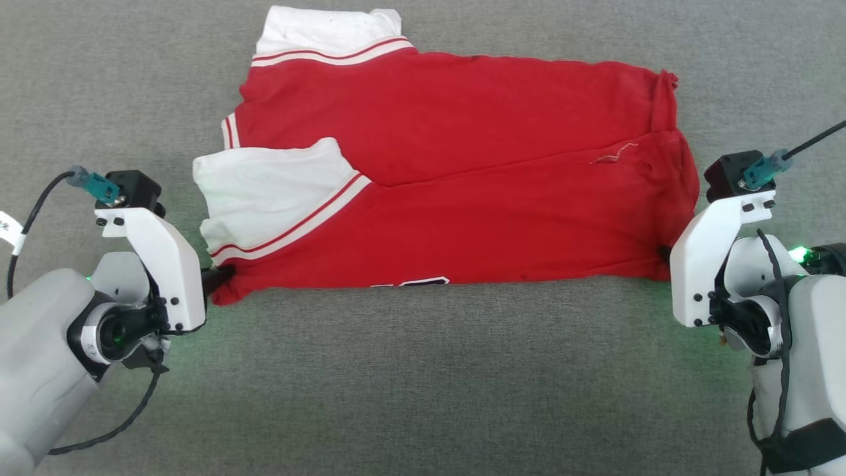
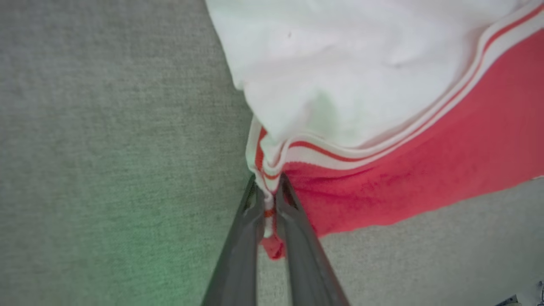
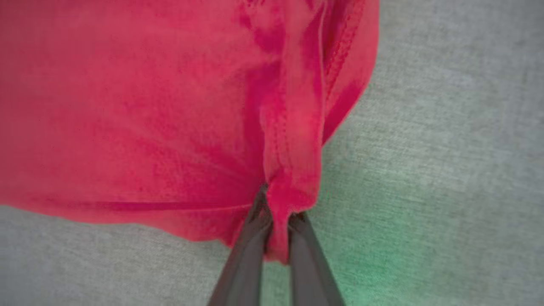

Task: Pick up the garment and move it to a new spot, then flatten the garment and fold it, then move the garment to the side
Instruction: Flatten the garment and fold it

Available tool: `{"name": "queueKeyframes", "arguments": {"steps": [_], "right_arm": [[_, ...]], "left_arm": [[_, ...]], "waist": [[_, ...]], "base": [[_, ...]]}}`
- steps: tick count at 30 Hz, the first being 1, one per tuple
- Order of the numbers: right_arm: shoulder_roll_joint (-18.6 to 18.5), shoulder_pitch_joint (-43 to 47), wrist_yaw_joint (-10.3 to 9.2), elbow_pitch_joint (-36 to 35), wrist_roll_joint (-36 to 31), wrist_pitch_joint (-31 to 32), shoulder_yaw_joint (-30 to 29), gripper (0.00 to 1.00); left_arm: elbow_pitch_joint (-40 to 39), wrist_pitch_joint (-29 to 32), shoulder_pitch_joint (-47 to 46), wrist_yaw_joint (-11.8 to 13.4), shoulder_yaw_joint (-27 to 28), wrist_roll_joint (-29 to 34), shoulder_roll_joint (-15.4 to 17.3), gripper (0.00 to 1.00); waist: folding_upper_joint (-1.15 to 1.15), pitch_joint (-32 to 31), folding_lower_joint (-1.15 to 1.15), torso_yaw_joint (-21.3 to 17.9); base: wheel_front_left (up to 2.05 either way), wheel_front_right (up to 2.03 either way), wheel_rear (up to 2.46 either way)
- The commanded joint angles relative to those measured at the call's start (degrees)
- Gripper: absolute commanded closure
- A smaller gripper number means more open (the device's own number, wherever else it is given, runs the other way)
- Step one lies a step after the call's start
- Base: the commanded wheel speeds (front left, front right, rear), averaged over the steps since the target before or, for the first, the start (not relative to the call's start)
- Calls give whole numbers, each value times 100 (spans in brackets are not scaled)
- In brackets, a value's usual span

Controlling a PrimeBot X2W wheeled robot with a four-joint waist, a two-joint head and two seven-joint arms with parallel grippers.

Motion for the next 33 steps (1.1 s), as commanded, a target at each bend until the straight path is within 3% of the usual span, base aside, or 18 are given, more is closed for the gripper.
{"name": "queueKeyframes", "arguments": {"steps": [1, 8, 14, 19, 22, 27, 28, 29, 30, 31, 32, 33], "right_arm": [[-23, 342, -6, 308, 31, 247, 64, 100], [-352, 351, -6, -393, 471, 724, 77, 100], [-553, 625, -7, -1429, 718, 1381, -141, 100], [-561, 869, -7, -1872, 791, 1694, -271, 100], [-480, 1269, -8, -2392, 807, 2126, -507, 100], [-286, 1681, -7, -2614, 753, 2159, -626, 100], [-239, 1714, -7, -2583, 736, 2099, -616, 100], [-226, 1720, -7, -2529, 721, 1999, -572, 100], [-178, 1742, -7, -2452, 742, 1906, -535, 92], [-152, 1754, -7, -2375, 744, 1816, -491, 74], [-132, 1734, -7, -2281, 727, 1697, -453, 56], [-94, 1707, -7, -2199, 722, 1584, -420, 0]], "left_arm": [[18, 94, 323, -35, -187, -49, -118, 100], [-366, 181, 339, 132, -25, -181, 364, 100], [-1388, 228, 510, 606, 80, -232, 1069, 100], [-1918, 177, 680, 875, 107, -277, 1351, 100], [-2559, 130, 984, 1225, 97, -435, 1656, 100], [-2814, -4, 1272, 1434, 42, -553, 1653, 100], [-2758, -17, 1293, 1447, 30, -582, 1595, 94], [-2692, -14, 1312, 1440, 17, -592, 1542, 69], [-2614, -26, 1320, 1414, 9, -573, 1491, 44], [-2515, -23, 1322, 1404, 7, -585, 1442, 0], [-2427, -16, 1312, 1384, 4, -589, 1382, 0], [-2364, -4, 1292, 1373, 1, -581, 1336, 0]], "waist": [[-1, -16, 0, 14], [-1, -130, 0, 11], [-1, -212, 0, 26], [-1, -214, 0, 31], [-1, -190, 0, 38], [-1, -122, 0, 52], [-1, -110, 0, 55], [-1, -97, 0, 55], [-1, -86, 0, 54], [-1, -76, 0, 51], [-1, -69, 0, 47], [-1, -62, 0, 38]], "base": [[0, 0, 0], [0, 0, 0], [0, 0, 0], [0, 0, 0], [0, 0, 0], [0, 0, 0], [0, 0, 0], [0, 0, 0], [0, 0, 0], [0, 0, 0], [0, 0, 0], [0, 0, 0]]}}
